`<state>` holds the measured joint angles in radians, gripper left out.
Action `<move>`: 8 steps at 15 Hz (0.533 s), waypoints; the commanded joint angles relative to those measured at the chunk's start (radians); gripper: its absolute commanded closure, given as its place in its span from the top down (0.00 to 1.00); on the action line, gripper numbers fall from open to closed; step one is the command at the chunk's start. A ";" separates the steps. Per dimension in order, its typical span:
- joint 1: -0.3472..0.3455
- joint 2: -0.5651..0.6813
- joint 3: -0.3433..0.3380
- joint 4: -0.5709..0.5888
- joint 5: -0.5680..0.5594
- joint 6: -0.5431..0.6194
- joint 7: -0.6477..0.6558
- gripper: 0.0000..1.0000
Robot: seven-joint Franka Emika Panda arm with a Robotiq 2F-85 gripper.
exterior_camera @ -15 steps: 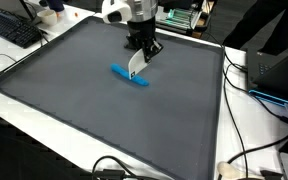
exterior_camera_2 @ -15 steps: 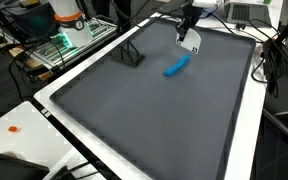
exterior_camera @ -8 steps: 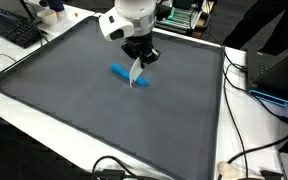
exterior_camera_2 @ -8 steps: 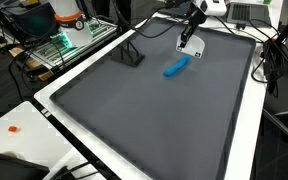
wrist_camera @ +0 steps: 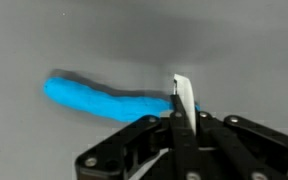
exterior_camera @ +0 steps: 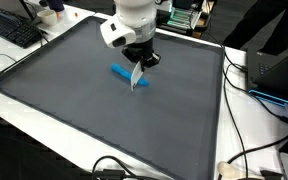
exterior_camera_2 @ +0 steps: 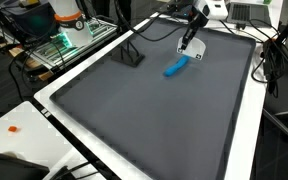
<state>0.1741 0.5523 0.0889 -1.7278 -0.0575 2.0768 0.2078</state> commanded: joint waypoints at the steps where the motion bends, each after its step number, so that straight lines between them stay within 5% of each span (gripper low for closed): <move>1: 0.018 0.024 -0.015 0.015 -0.022 -0.014 -0.015 0.01; 8: 0.025 0.038 -0.017 -0.009 -0.026 0.021 -0.014 0.01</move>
<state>0.1816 0.5703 0.0870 -1.7279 -0.0614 2.0816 0.1967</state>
